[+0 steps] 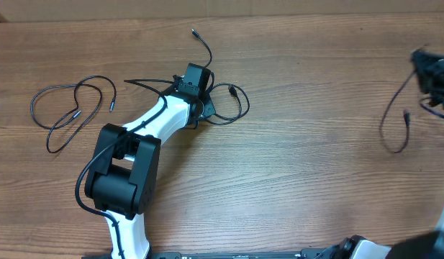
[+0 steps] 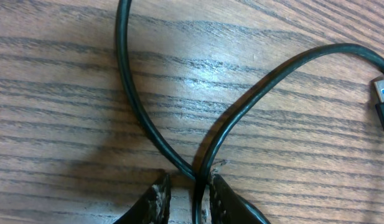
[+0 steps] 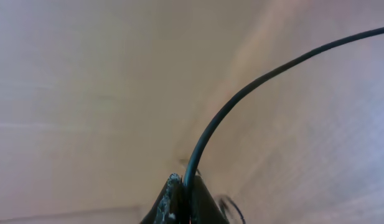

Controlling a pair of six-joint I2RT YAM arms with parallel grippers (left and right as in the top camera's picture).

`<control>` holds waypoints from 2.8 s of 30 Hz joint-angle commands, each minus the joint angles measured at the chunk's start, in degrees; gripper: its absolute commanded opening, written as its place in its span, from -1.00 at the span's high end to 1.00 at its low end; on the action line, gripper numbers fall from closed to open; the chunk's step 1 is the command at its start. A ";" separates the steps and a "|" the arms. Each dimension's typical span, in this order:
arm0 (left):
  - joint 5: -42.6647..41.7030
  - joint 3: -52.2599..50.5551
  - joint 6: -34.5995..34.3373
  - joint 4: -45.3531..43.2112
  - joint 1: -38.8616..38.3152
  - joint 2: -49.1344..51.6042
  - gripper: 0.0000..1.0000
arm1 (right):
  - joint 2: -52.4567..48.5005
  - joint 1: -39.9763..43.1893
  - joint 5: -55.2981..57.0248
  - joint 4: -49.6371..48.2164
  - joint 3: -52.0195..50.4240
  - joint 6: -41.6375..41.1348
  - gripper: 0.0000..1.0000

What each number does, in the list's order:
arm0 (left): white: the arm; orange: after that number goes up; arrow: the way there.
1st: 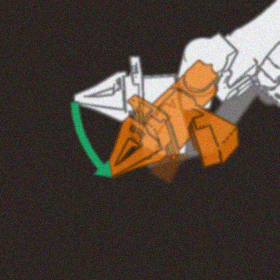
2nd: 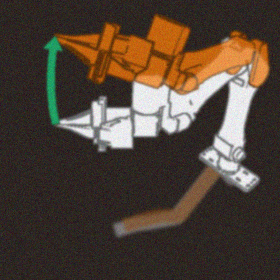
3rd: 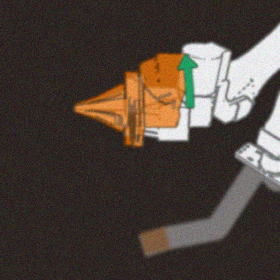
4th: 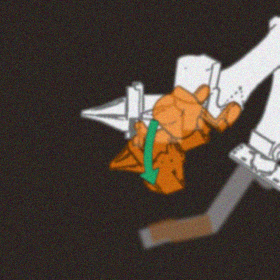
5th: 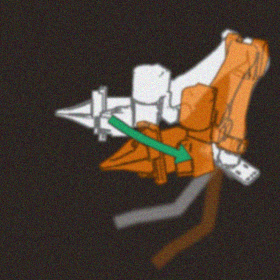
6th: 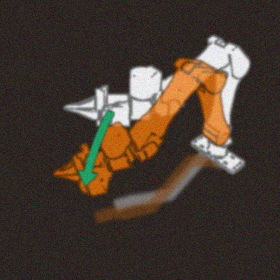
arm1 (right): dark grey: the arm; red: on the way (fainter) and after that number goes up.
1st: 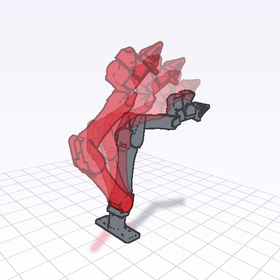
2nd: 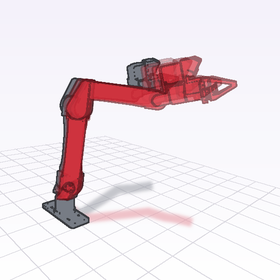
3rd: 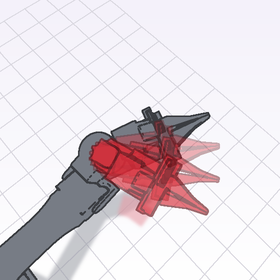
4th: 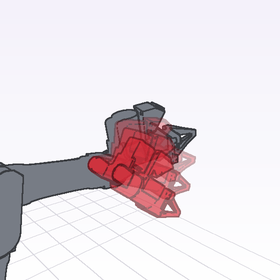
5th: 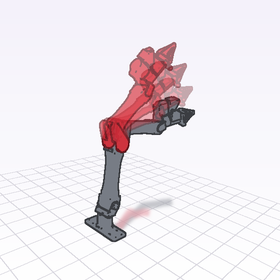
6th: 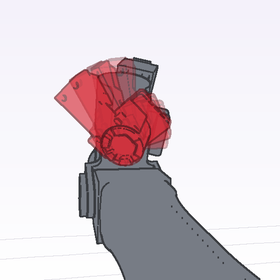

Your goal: Untangle cables

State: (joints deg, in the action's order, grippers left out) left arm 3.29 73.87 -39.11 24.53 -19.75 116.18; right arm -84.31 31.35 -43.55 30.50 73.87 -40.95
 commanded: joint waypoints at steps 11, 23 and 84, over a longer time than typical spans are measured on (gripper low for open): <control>1.14 -1.14 -1.18 0.94 0.70 3.45 0.52 | -14.86 -10.05 3.76 6.12 0.66 8.70 0.93; 1.14 -1.14 -1.18 0.90 0.70 3.45 0.51 | -15.43 -10.95 10.97 7.65 0.35 9.99 0.93; 5.86 19.78 11.26 35.15 0.66 3.39 0.92 | -21.09 -47.69 36.11 1.86 -1.51 12.79 -1.00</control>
State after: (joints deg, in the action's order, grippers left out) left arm 6.39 87.35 -33.34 57.08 -19.40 119.50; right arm -104.90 -16.64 -11.03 32.34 72.66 -28.47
